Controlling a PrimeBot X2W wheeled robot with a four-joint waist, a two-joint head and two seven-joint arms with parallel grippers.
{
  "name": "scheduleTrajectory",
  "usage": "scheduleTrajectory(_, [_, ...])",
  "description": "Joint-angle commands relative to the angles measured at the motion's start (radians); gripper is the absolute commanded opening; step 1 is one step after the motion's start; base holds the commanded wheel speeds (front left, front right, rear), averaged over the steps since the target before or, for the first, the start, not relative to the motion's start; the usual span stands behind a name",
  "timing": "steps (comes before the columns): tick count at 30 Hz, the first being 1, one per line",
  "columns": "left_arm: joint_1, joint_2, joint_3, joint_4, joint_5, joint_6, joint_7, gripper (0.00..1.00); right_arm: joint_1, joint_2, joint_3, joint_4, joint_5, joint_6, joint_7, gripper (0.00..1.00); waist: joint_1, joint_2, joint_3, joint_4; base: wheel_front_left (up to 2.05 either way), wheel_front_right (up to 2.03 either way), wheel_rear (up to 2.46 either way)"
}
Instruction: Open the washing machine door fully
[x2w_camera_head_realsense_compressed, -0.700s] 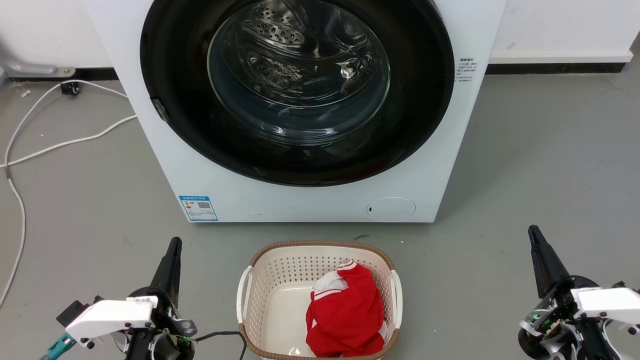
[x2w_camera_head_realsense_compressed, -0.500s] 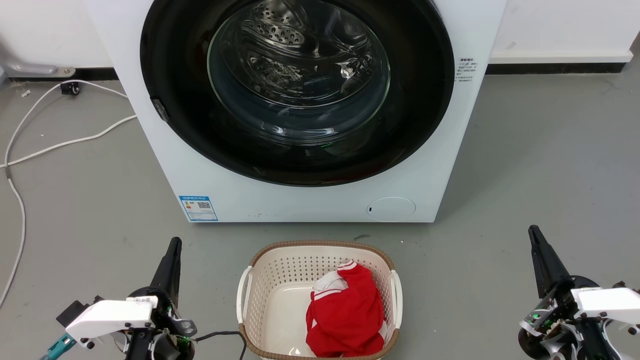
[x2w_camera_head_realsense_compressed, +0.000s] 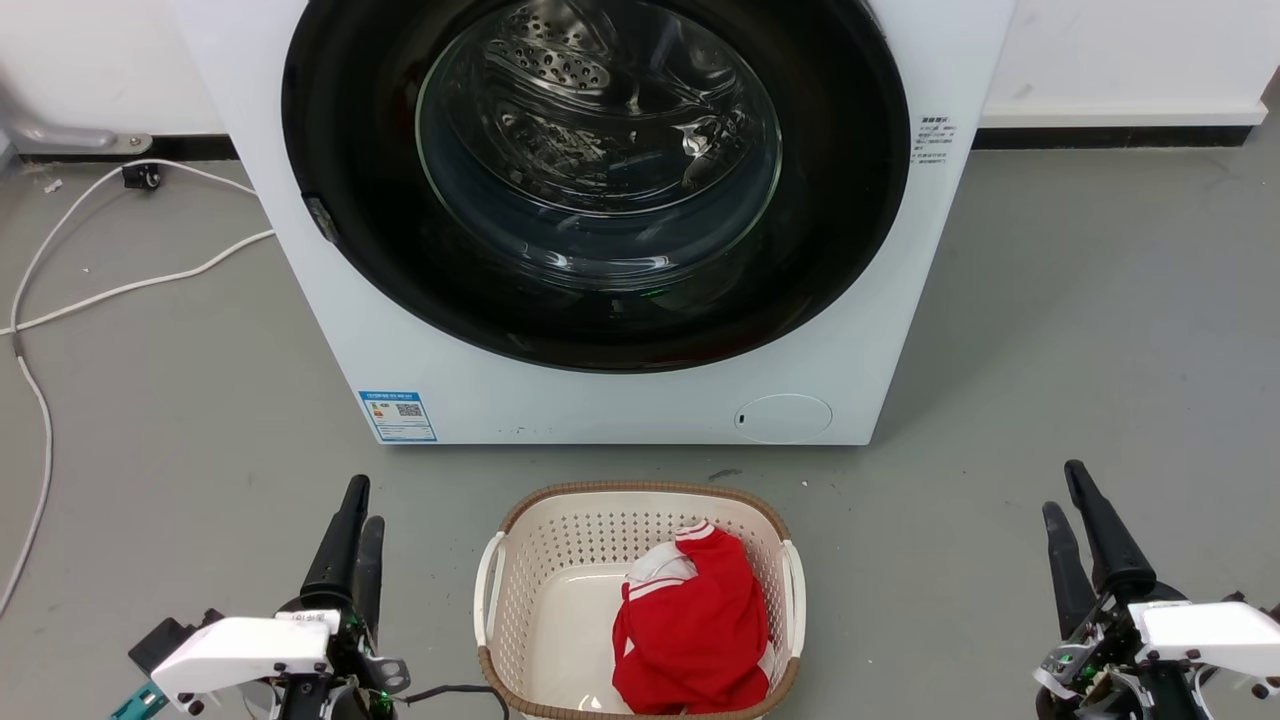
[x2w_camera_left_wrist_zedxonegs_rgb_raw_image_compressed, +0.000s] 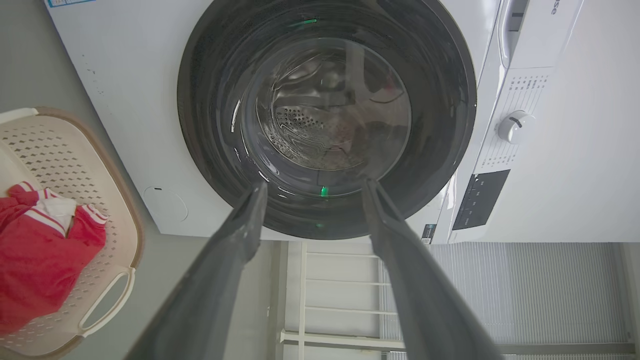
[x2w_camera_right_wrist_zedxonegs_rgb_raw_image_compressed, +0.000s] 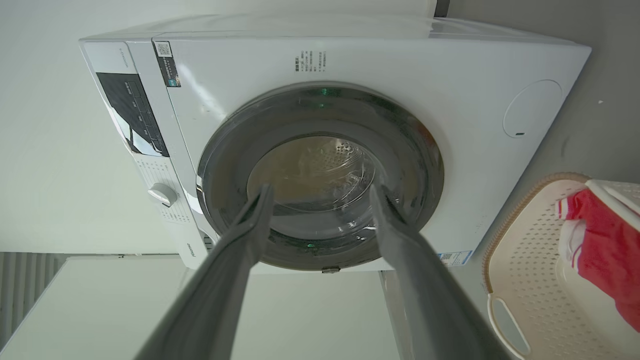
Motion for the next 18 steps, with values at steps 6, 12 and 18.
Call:
scheduleTrajectory(6, [-0.018, 0.004, -0.004, -0.063, 0.103, -0.001, -0.032, 1.00, -0.009, -0.001, 0.002, -0.053, -0.087, 0.000, -0.032, 1.00, 0.0000, 0.0000, -0.001, 0.002, 0.00, 0.00, 0.00])
scheduleTrajectory(12, [-0.017, 0.004, -0.001, -0.098, 0.216, -0.001, -0.057, 1.00, -0.003, 0.000, 0.009, -0.089, -0.238, 0.000, -0.057, 1.00, 0.0000, 0.0000, -0.002, 0.004, 0.00, 0.00, 0.00])
scheduleTrajectory(18, [-0.013, 0.003, -0.003, -0.119, 0.357, -0.001, -0.081, 1.00, 0.005, 0.001, 0.009, -0.120, -0.419, 0.000, -0.081, 1.00, 0.0000, 0.0000, -0.003, 0.005, 0.00, 0.00, 0.00])
